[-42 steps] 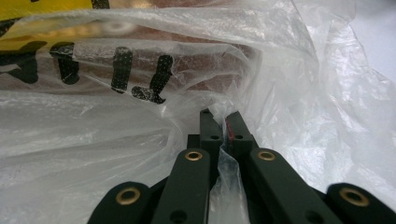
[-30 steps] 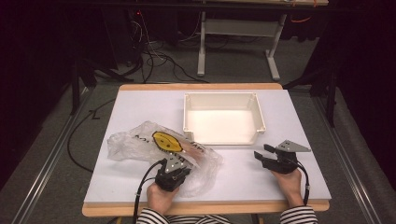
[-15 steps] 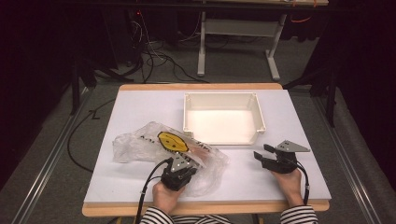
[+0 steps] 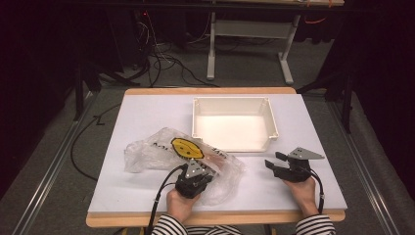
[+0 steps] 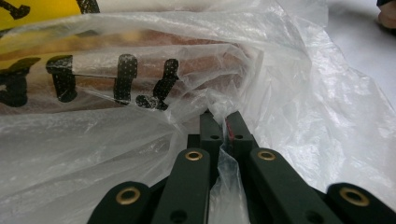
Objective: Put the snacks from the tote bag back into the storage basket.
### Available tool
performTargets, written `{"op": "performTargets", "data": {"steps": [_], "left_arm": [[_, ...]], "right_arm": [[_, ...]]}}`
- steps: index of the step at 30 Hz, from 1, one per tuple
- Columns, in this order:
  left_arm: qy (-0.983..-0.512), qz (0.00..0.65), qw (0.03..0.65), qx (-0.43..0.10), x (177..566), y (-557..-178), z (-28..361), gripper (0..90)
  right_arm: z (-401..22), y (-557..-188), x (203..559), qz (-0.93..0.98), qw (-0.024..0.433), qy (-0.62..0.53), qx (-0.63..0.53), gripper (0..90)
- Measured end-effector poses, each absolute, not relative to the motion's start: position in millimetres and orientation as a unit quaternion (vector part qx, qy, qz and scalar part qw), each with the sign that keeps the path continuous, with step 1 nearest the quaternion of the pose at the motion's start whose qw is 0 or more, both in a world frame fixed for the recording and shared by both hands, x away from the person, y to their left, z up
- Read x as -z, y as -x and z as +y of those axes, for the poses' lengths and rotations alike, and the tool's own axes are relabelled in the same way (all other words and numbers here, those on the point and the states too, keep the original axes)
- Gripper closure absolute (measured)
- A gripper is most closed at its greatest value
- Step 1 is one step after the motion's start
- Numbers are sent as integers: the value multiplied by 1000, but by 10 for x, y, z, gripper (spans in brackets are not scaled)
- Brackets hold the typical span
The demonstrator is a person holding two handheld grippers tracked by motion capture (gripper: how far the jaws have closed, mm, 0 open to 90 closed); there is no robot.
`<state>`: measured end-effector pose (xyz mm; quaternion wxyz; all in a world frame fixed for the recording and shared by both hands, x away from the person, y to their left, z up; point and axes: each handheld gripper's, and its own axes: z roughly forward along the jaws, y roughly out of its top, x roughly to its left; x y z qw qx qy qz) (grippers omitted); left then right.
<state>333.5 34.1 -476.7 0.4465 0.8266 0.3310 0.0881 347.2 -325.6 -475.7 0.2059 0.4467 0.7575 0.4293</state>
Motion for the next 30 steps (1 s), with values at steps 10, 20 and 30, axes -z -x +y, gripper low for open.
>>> {"op": "performTargets", "data": {"steps": [10,20,30], "left_arm": [[-832,319,447,-82,4769,-3342,159,887],[-833,316,447,-78,4791,-3339,122,856],[-837,312,437,-108,4760,-3237,136,666]], "right_arm": [[-3139,-3271,4631,760,176,-416,-467,376],[-2858,-3219,4524,782,156,-374,-474,339],[-2644,-3269,4531,794,133,-349,-480,345]]}}
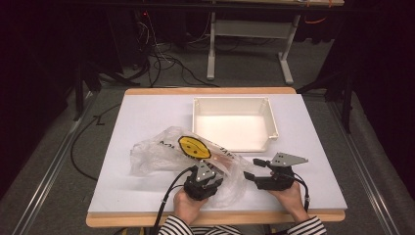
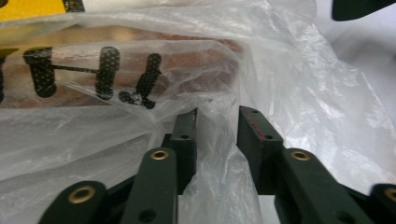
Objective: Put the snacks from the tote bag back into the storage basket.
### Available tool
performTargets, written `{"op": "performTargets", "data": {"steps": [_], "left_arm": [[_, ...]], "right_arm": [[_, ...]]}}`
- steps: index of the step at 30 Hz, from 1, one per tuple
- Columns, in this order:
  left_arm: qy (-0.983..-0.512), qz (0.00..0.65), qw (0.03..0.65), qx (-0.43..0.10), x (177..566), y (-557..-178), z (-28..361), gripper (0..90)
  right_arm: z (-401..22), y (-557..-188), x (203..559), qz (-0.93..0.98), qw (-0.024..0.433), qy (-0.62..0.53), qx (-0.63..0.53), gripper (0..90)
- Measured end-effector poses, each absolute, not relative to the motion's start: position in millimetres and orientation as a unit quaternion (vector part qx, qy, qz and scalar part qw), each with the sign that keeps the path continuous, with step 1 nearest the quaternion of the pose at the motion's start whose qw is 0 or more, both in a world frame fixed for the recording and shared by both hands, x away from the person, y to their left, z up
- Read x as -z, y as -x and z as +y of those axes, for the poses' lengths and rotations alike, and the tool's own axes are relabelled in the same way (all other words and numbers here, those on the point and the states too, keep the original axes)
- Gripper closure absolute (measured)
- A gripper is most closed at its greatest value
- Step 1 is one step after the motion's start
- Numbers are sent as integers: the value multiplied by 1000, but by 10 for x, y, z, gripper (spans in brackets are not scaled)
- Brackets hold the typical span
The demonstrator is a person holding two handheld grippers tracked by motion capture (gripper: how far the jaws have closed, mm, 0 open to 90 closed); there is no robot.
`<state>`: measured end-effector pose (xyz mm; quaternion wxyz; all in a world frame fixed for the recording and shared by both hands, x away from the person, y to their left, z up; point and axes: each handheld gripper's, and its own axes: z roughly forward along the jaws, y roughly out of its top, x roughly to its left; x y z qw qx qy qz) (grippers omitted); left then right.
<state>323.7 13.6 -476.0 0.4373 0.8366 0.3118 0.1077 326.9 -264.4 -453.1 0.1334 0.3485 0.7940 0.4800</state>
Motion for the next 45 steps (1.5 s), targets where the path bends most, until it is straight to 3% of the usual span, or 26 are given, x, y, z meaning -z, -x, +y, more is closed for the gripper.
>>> {"op": "performTargets", "data": {"steps": [4,7,9,10,17,45], "left_arm": [[-833,316,439,-116,4731,-3198,186,584],[-826,325,444,-122,4693,-3178,250,527],[-823,329,446,-126,4665,-3159,283,470],[-823,329,445,-129,4654,-3149,295,470],[-815,336,447,-151,4558,-3085,410,406],[-764,416,447,-209,4281,-3213,1034,334]], "right_arm": [[-2597,-3287,4556,796,130,-347,-478,397],[-2577,-3315,4583,799,129,-347,-475,514],[-2571,-3363,4626,804,117,-350,-466,646],[-2571,-3363,4626,804,117,-350,-466,646],[-2550,-3385,4664,812,113,-347,-456,881],[-2874,-3323,4650,812,128,-360,-442,898]]}}
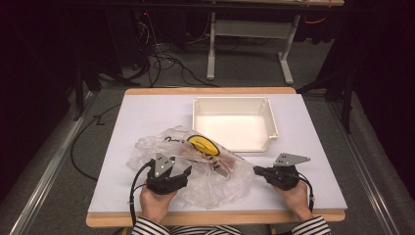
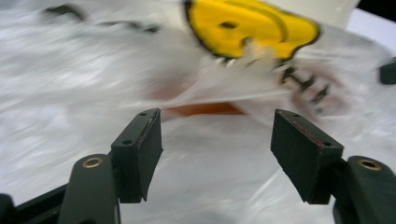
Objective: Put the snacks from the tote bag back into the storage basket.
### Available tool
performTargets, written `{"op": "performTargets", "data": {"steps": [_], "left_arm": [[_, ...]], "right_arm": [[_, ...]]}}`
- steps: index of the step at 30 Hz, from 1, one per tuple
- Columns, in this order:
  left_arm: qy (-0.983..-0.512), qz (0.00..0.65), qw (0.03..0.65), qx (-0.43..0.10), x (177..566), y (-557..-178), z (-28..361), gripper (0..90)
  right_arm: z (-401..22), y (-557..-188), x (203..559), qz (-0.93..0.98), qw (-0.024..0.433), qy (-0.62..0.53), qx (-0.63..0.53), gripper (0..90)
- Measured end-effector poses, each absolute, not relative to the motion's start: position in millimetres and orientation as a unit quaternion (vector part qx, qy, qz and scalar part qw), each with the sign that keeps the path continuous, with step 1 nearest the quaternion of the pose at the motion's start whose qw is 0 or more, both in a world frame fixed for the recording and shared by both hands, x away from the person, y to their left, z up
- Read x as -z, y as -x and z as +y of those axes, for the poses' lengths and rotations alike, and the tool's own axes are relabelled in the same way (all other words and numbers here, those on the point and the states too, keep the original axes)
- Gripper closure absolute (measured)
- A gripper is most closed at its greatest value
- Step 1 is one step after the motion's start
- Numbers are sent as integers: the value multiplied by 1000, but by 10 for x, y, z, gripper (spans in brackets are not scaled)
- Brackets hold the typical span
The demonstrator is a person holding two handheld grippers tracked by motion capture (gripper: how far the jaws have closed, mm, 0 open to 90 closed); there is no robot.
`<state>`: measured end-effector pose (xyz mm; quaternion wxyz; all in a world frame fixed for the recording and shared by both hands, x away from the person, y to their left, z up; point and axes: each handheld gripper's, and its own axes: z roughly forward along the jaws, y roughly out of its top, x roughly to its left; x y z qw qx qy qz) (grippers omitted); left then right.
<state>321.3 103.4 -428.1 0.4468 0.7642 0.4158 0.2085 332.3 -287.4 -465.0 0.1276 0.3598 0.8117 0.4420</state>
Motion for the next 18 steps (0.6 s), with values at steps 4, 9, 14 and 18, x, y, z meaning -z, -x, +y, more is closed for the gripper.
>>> {"op": "performTargets", "data": {"steps": [4,9,14,18], "left_arm": [[-765,424,436,-209,4334,-3243,1087,325],[-777,427,421,-190,4457,-3306,1066,327],[-790,425,406,-176,4597,-3343,993,379],[-801,414,398,-169,4641,-3353,931,494]], "right_arm": [[-2915,-3324,4643,810,131,-363,-442,898],[-2960,-3324,4638,810,129,-368,-439,898],[-2976,-3314,4633,811,129,-369,-436,897],[-3008,-3329,4633,808,130,-372,-437,898]]}}
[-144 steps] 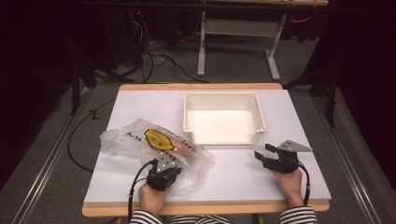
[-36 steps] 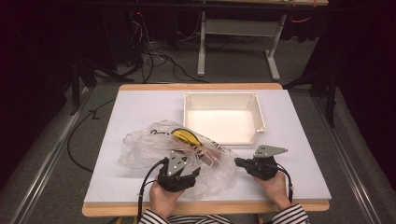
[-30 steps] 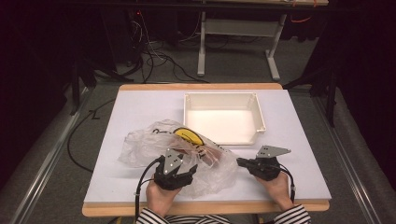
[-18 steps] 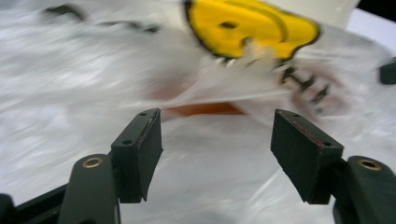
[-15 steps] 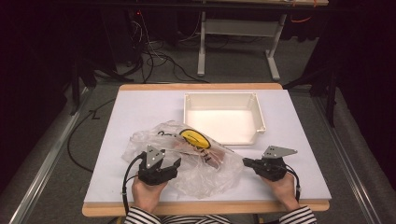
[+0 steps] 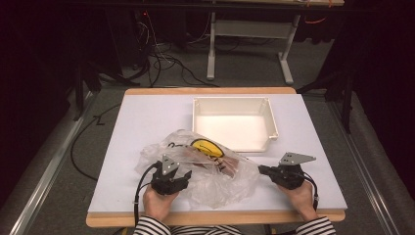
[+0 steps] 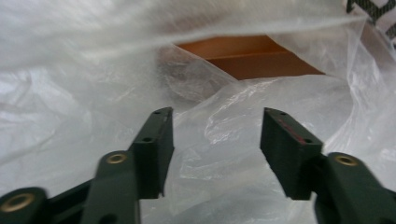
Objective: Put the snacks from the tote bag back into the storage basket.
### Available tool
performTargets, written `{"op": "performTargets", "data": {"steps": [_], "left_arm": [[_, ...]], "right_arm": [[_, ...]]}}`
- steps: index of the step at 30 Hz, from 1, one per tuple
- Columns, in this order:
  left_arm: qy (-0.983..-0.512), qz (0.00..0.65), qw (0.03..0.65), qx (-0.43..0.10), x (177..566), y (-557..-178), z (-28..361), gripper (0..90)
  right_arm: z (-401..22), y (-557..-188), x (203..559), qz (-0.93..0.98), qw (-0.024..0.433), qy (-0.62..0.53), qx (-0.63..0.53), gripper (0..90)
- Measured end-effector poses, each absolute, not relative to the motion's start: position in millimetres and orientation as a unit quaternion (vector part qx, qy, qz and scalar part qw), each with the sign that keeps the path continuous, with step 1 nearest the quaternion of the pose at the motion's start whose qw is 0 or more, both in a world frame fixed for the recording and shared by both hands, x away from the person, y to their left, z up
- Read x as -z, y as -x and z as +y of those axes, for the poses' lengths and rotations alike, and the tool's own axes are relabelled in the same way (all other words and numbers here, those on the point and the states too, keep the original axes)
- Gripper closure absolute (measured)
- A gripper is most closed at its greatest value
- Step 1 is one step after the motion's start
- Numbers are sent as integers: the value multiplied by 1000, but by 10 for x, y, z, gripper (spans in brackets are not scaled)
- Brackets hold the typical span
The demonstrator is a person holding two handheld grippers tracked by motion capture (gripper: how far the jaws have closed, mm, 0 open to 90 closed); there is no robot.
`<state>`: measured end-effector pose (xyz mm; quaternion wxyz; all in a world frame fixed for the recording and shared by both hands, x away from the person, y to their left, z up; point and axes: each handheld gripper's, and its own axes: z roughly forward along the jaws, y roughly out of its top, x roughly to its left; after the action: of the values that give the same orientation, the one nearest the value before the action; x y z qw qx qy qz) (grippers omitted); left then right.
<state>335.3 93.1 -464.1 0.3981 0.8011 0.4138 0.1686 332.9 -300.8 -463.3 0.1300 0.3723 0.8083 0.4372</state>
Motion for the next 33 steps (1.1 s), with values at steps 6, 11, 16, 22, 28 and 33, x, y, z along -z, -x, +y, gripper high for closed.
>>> {"op": "performTargets", "data": {"steps": [6,11,16,22,28,33], "left_arm": [[-820,385,394,-153,4681,-3348,840,783],[-833,350,405,-142,4651,-3255,736,899],[-826,336,427,-150,4520,-3164,700,751],[-795,351,464,-174,4266,-3109,777,540],[-778,368,470,-196,4101,-3115,859,434],[-764,379,477,-212,3981,-3138,929,364]], "right_arm": [[-3058,-3342,4585,804,138,-378,-437,897],[-3129,-3375,4596,793,140,-393,-444,897],[-3157,-3389,4601,789,144,-396,-447,893],[-3117,-3381,4600,791,142,-393,-448,892],[-3052,-3386,4597,795,138,-384,-448,884],[-3001,-3390,4596,801,135,-378,-445,880]]}}
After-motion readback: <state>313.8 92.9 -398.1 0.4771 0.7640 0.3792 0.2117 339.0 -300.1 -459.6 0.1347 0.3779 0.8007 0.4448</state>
